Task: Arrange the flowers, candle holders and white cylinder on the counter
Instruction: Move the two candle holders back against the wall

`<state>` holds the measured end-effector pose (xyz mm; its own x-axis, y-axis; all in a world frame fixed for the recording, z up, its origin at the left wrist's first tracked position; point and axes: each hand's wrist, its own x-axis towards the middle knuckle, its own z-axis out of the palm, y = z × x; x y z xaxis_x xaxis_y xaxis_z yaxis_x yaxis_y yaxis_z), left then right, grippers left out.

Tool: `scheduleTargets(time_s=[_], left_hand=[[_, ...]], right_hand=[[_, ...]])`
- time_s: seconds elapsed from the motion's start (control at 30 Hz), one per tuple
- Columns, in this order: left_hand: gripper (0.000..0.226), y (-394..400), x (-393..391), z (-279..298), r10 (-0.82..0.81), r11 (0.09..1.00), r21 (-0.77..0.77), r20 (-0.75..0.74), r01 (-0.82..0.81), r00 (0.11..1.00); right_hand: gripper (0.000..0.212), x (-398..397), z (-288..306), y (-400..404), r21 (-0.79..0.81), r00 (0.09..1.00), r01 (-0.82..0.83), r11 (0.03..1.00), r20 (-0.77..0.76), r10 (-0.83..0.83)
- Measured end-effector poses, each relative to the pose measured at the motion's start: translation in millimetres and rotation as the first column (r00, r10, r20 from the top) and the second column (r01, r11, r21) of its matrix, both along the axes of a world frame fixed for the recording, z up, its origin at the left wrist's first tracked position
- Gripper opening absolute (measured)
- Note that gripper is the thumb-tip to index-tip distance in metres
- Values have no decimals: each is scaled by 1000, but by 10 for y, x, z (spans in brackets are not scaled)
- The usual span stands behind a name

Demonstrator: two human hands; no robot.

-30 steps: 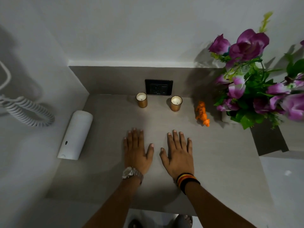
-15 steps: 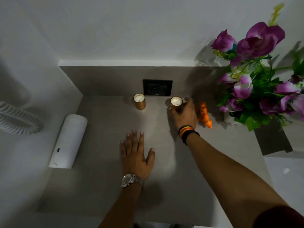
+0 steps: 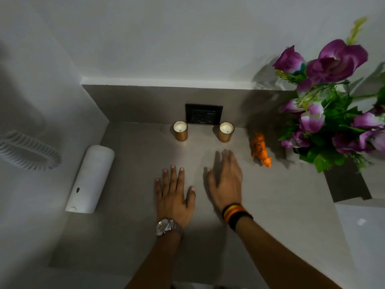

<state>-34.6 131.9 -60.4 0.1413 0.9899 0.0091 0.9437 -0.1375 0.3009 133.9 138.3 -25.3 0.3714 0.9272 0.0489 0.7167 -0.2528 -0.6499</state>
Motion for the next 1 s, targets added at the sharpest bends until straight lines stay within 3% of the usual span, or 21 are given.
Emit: scheduleTargets(time_s=[0.1,0.2,0.3,0.37,0.57,0.8,1.0], left_hand=[[75,108,3,57,47,999,-18,46,-46,998],[77,346,53,125,145,989,-14,221,-146,964],[80,780,203,276,313,949,-120,441,-290,841],[84,1087,238,315,393,918,-172,503,-356,770],[49,1627,279,203,301,945,-11,425,-328,854],[70,1699,285,128,261,960,16,320,-280,911],[85,1177,112,274,274,958,-34,387,-283,881]], right_hand=[[71,-95,-193,-232,-119,938,-159,980,292,188],[73,-83,-226,-173,-192,916,-161,968,337,219],[73,-79,-248,-157,-194,910,-159,968,351,220],[73,-77,-259,-166,-195,910,-157,968,351,219],[74,-79,-270,-154,-195,910,-138,971,363,202],[75,-90,-272,-142,-197,905,-129,972,376,196],[74,-75,-241,-157,-205,905,-137,969,372,207]])
